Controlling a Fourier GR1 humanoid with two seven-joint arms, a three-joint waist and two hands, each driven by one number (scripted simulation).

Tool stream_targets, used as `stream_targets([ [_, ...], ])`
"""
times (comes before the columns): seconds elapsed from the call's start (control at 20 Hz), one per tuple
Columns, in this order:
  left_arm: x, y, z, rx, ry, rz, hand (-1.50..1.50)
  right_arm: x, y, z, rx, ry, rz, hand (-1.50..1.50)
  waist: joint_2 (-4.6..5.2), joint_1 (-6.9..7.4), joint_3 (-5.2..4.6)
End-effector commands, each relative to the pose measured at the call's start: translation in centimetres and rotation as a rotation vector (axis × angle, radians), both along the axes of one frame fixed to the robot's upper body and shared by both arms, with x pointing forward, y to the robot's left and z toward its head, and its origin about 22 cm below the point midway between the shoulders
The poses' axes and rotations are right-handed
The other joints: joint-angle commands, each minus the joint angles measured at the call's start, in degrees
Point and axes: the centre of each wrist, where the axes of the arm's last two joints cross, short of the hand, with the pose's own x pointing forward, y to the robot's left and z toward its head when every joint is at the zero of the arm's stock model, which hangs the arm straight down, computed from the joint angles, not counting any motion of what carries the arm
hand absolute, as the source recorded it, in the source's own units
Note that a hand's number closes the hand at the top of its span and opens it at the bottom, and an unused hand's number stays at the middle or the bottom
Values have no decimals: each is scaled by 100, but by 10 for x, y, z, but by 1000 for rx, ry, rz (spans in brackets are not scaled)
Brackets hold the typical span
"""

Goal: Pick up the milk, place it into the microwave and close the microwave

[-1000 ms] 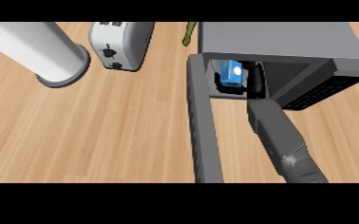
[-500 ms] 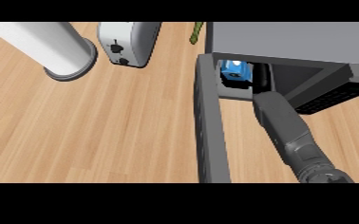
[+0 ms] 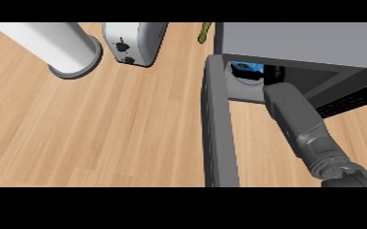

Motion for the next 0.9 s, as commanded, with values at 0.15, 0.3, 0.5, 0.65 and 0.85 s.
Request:
stream_targets([
  [0.15, 2, 7, -1, 14, -8, -18, -150, 6, 0, 11, -17, -105, -65, 150, 55, 145, 2],
  [0.3, 2, 2, -10, -4, 24, -8, -150, 12, -6, 21, -92, -140, -138, 150, 35, 87, -10],
  [0.5, 2, -2, -5, -5, 16, -29, -150, 13, -5, 22, -124, -150, -245, 150, 63, 184, 0],
  [0.65, 4, 4, -8, -7, 17, -31, -150, 15, -11, 27, -127, -160, -262, 150, 87, 191, -2],
  [0.85, 10, 8, -9, 13, 13, -33, -150, 20, 0, 35, -134, -166, -278, 150, 116, 259, -4],
])
